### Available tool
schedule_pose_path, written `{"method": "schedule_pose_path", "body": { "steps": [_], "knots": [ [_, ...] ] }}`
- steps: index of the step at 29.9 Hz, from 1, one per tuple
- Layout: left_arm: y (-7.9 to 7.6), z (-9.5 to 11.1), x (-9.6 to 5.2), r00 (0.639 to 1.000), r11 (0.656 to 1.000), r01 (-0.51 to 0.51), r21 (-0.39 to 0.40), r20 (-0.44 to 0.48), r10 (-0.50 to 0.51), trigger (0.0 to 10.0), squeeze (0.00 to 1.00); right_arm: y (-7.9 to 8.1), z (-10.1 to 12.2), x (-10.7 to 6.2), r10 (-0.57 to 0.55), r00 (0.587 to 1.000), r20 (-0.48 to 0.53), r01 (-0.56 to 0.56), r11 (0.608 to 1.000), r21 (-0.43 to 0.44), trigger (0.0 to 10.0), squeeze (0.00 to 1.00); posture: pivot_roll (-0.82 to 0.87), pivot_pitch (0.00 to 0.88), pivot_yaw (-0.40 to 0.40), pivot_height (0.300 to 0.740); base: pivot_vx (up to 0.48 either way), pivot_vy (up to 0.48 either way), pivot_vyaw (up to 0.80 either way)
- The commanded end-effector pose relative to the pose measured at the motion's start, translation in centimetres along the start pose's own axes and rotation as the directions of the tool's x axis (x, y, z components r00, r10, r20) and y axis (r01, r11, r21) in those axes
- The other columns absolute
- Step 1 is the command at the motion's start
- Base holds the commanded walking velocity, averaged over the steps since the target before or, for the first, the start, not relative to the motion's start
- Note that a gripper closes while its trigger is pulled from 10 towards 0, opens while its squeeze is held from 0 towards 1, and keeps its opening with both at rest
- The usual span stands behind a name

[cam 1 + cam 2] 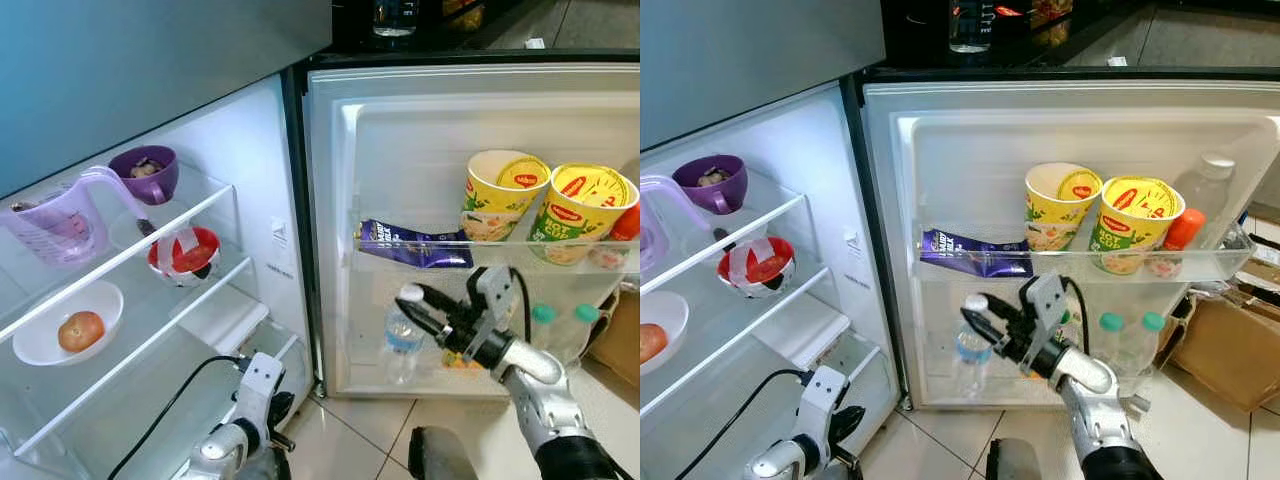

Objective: Restocking fridge

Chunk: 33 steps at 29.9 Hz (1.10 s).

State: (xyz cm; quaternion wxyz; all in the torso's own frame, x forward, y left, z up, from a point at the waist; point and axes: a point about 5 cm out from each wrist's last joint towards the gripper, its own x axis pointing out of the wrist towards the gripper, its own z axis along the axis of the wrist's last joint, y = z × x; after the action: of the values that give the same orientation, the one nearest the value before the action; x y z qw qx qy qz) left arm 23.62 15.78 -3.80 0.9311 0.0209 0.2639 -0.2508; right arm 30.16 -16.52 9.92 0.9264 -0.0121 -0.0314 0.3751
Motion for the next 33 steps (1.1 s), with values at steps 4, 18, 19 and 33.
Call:
{"method": "schedule_pose_path", "body": {
  "steps": [4, 18, 19, 33],
  "knots": [
    [-0.6, -0.7, 0.0, 1.000, 1.000, 0.013, -0.011, -0.022, -0.013, 10.0, 0.00, -1.3, 1.7, 0.6, -0.113, 0.991, 0.065, 0.121, 0.982, -0.142, 10.0, 0.00, -0.09, 0.000, 0.012, 0.581, 0.000, 0.000, 0.00],
    [-0.8, -0.8, 0.0, 0.999, 1.000, 0.019, -0.007, -0.031, -0.019, 10.0, 0.00, 0.1, 1.4, 2.2, -0.116, 0.993, -0.014, 0.090, 0.841, -0.533, 10.0, 0.00, -0.10, 0.000, 0.007, 0.581, 0.000, 0.000, 0.00],
    [-0.8, -0.8, 0.0, 0.999, 1.000, 0.019, -0.007, -0.031, -0.019, 10.0, 0.00, 0.1, 1.4, 2.2, -0.116, 0.993, -0.014, 0.090, 0.841, -0.533, 10.0, 0.00, -0.10, 0.000, 0.007, 0.581, 0.000, 0.000, 0.00],
    [-0.9, -0.9, 0.0, 0.999, 1.000, 0.025, -0.005, -0.034, -0.025, 10.0, 0.00, -0.9, -2.2, 2.2, -0.344, 0.934, -0.095, 0.258, 0.836, -0.484, 10.0, 0.00, -0.08, 0.000, 0.018, 0.581, 0.000, 0.000, 0.00]
  ]
}}
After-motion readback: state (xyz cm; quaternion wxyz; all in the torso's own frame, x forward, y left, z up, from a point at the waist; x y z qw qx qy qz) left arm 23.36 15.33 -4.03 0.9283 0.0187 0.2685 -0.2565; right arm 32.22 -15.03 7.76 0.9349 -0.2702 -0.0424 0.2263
